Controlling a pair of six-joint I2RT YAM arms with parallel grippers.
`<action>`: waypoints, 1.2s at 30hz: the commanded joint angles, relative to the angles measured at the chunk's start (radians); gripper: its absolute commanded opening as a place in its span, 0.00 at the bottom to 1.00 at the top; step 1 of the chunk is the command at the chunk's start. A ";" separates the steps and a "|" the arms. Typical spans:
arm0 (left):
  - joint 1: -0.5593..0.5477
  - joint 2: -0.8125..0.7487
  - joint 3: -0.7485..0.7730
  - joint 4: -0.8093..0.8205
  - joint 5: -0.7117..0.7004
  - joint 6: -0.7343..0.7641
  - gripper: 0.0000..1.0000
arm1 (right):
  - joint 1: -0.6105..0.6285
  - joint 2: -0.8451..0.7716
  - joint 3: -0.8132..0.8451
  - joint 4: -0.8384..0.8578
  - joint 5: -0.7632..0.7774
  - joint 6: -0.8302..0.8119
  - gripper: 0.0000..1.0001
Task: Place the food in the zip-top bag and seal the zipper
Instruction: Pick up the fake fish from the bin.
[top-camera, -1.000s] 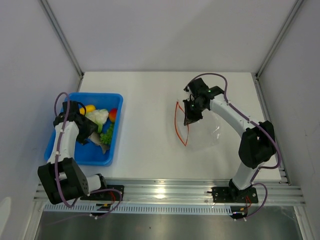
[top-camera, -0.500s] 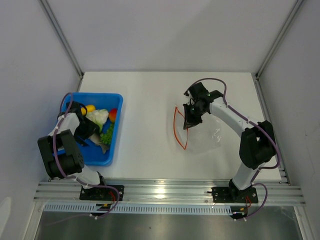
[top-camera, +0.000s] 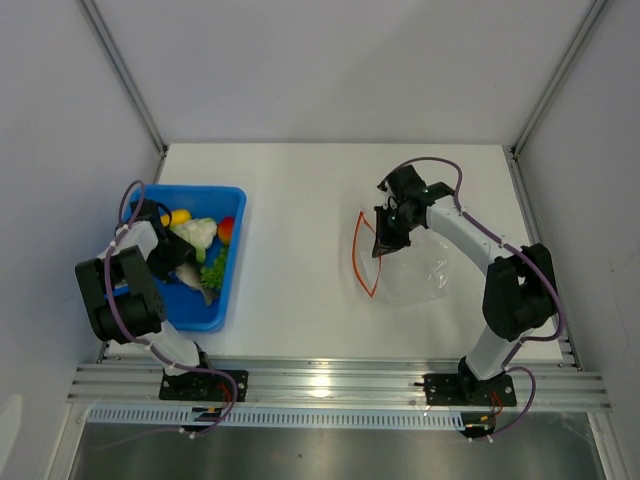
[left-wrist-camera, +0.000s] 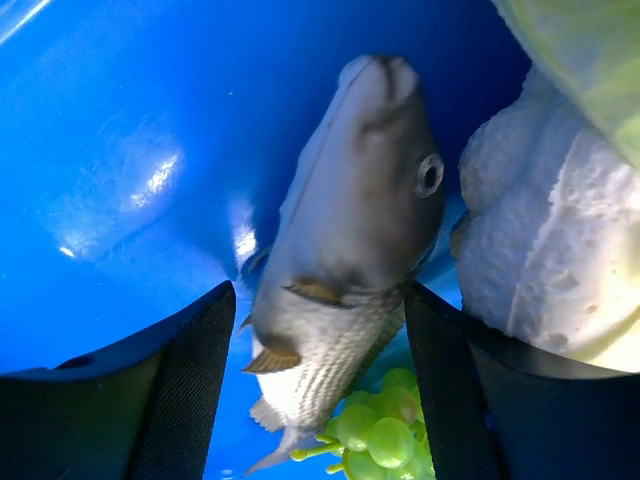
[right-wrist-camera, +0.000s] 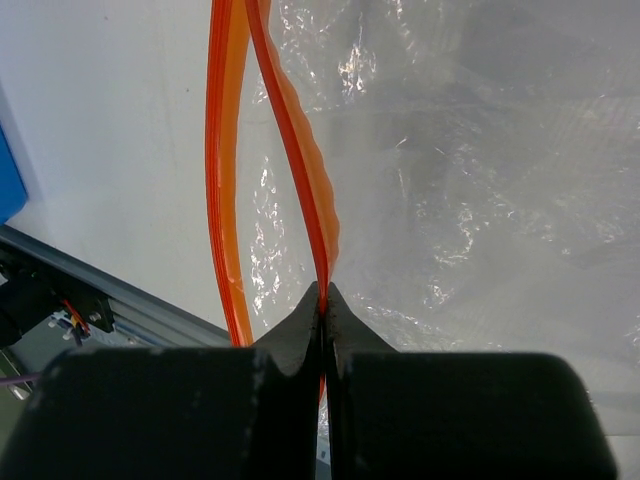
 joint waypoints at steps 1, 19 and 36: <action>0.007 0.015 0.013 0.065 0.014 0.024 0.70 | -0.006 -0.046 -0.004 0.020 -0.008 0.011 0.00; 0.007 -0.071 -0.001 0.011 -0.026 0.063 0.00 | 0.012 -0.076 -0.038 0.053 -0.011 0.042 0.00; 0.005 -0.521 -0.019 -0.158 0.061 -0.057 0.01 | 0.035 -0.095 -0.043 0.042 -0.028 0.046 0.00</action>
